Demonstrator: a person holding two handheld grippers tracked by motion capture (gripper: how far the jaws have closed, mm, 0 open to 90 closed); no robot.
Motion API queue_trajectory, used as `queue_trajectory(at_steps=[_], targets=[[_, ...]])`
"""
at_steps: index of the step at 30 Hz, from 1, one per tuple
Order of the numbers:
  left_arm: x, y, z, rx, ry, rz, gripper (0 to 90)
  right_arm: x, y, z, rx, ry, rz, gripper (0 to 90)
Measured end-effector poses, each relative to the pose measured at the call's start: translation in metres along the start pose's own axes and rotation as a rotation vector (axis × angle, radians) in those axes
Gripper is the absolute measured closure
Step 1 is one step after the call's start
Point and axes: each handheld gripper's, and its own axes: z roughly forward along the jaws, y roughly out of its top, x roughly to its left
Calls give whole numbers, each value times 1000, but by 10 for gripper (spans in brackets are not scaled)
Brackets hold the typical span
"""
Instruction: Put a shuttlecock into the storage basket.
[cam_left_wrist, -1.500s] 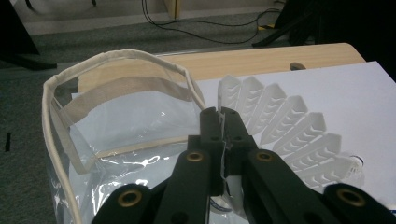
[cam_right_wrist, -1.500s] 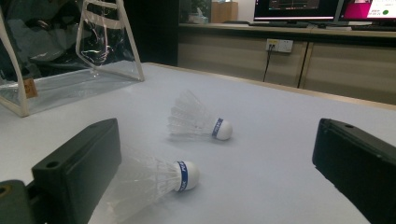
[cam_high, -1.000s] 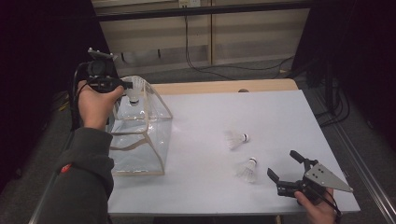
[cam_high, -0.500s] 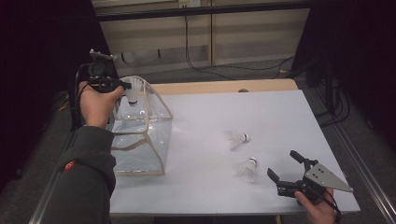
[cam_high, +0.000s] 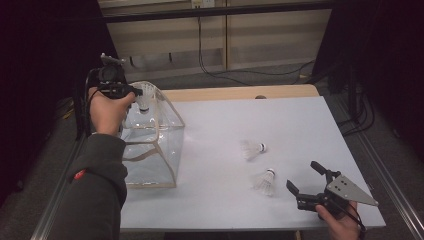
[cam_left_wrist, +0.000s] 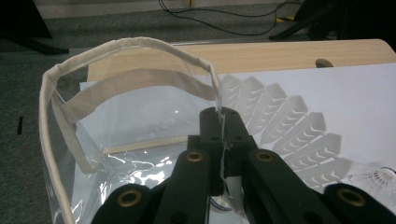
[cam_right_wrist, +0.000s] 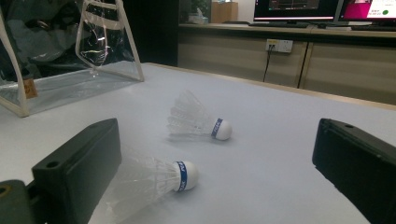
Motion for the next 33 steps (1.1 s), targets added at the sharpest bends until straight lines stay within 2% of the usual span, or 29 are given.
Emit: queue_trajectory(at_steps=[9, 13, 33], targets=[[4, 0, 1, -5, 18, -6, 897, -1, 0, 0, -2, -3, 1, 12], [4, -1, 3, 5, 9, 0, 897, 0, 0, 0, -1, -1, 0, 12], [9, -2, 9, 25, 32, -14, 892, -1, 0, 0, -2, -3, 0, 12]])
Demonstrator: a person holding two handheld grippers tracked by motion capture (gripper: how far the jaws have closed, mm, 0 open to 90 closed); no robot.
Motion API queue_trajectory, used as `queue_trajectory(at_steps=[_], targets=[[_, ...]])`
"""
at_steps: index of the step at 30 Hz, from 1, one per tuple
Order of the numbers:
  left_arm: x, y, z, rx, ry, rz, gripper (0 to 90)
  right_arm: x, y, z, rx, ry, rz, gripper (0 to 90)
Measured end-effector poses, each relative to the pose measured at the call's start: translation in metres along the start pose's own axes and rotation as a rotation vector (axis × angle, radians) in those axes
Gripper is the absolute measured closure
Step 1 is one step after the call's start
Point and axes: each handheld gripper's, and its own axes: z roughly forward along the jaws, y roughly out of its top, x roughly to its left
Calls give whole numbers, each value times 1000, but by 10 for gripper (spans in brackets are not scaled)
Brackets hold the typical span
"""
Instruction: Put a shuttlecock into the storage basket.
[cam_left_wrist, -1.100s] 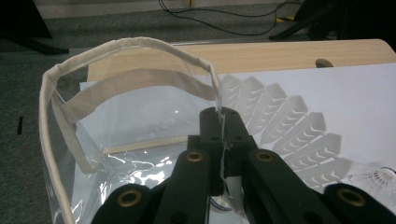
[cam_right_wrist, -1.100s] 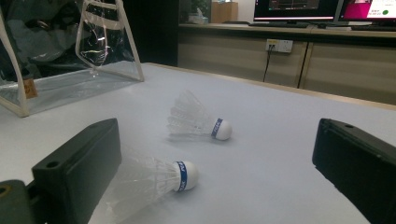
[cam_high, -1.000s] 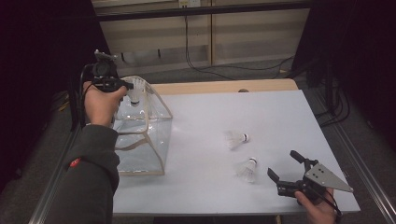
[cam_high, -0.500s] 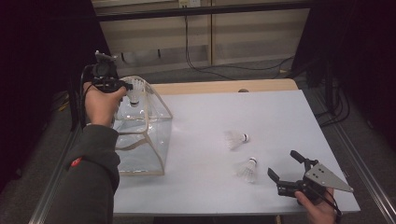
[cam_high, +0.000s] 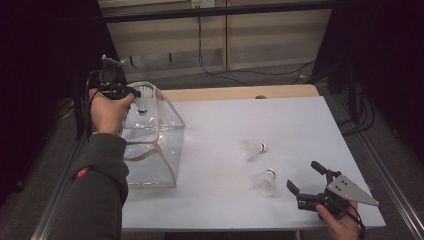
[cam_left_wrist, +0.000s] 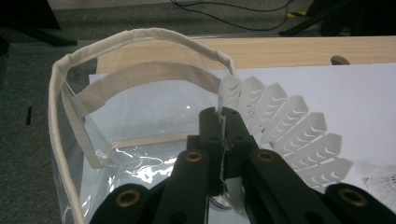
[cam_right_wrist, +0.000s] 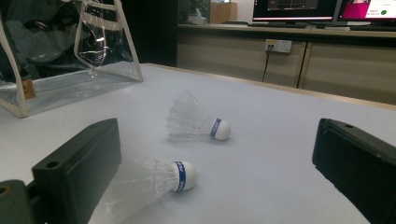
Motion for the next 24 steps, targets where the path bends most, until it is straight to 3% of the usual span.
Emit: queue_trajectory(at_steps=[24], targets=[[9, -6, 8, 18, 19, -36, 892, 0, 0, 0, -1, 0, 3, 13]])
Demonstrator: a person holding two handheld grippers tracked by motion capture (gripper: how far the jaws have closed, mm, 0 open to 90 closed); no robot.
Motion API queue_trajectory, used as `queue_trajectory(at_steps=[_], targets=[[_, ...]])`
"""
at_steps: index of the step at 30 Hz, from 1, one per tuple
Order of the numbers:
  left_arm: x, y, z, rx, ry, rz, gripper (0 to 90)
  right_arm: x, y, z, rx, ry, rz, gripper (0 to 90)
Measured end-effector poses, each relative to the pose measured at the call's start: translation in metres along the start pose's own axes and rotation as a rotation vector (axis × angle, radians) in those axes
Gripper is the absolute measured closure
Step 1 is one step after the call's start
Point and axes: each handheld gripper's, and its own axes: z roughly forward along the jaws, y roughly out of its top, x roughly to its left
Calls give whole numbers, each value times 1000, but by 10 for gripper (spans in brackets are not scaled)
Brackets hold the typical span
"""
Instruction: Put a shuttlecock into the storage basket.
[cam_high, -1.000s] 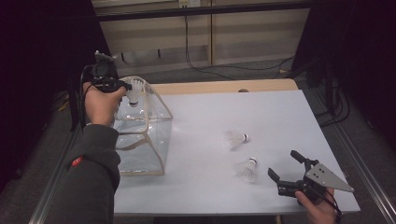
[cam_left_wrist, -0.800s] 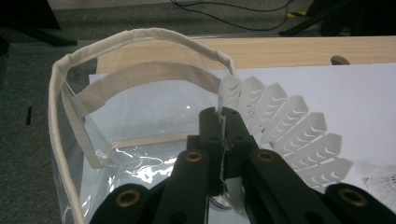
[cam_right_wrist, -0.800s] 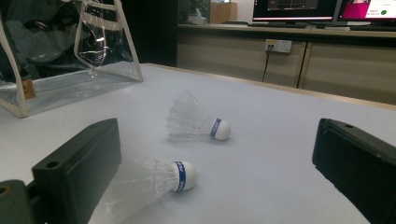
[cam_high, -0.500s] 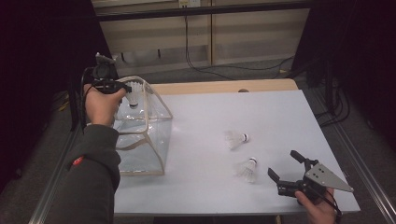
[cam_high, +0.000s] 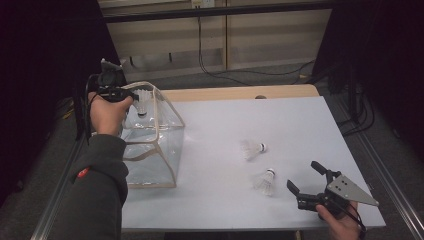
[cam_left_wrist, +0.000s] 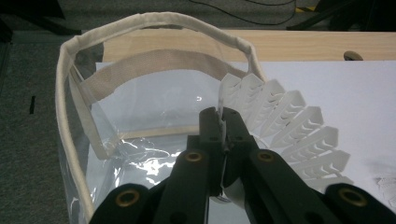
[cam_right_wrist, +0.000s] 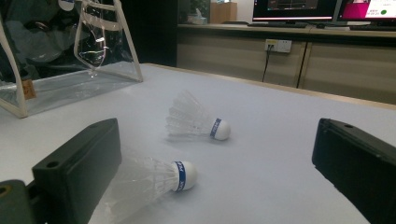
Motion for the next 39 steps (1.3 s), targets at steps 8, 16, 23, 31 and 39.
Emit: queue_trajectory(at_steps=[8, 16, 23, 31, 39], targets=[[3, -2, 1, 11, 4, -3, 892, 0, 0, 0, 0, -1, -1, 13], [5, -4, 2, 21, 11, -5, 891, 0, 0, 0, 0, -1, -1, 13], [5, -5, 3, 21, 16, -3, 878, 0, 0, 0, -2, 0, 0, 14], [6, -7, 2, 28, 17, 2, 815, 0, 0, -1, -2, -1, -2, 13], [7, -7, -1, 24, 6, -1, 711, 0, 0, -1, -2, -1, -2, 13]])
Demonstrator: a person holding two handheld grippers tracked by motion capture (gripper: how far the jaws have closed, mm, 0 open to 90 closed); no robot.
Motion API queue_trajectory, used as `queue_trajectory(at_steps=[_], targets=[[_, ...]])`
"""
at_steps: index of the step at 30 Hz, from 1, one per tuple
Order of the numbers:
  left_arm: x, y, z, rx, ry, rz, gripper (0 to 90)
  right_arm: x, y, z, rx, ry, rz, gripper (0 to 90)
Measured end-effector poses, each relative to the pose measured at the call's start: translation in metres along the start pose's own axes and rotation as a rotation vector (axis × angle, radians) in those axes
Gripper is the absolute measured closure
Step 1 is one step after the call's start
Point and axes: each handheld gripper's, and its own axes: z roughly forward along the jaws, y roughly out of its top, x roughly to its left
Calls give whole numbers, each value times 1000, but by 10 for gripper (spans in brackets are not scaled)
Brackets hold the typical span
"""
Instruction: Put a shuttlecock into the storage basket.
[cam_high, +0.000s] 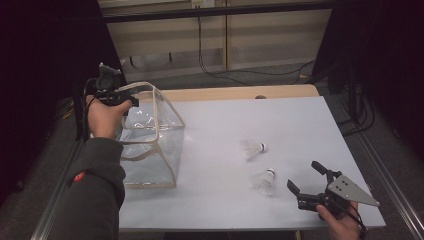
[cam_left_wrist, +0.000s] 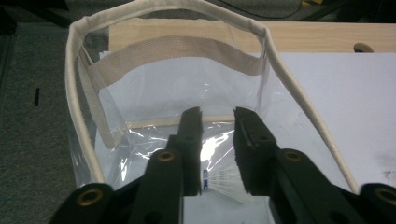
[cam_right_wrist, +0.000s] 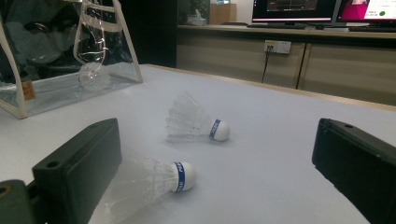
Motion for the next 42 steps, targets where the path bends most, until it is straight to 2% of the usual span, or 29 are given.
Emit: queue_trajectory(at_steps=[13, 19, 24, 28, 37, 39, 42], targets=[[-7, 1, -10, -7, -39, 28, 598, 1, 1, 0, 0, 1, -7, 13], [-13, 0, -13, -9, -66, 49, 529, 0, 1, 0, 0, 1, -7, 13], [-18, -1, -15, -18, -109, 52, 473, 1, 1, 0, 0, 1, -7, 13], [-23, -1, -17, -13, -129, 72, 419, 1, 0, 0, 2, 0, -6, 13], [-40, 0, -21, -10, -182, 111, 362, 1, 1, 0, 0, 3, -10, 13], [-43, 0, -21, -15, -193, 102, 336, 1, 1, 0, 2, 3, -10, 13], [-47, 1, -22, -10, -207, 113, 315, 1, 1, -1, 1, 1, -8, 13]])
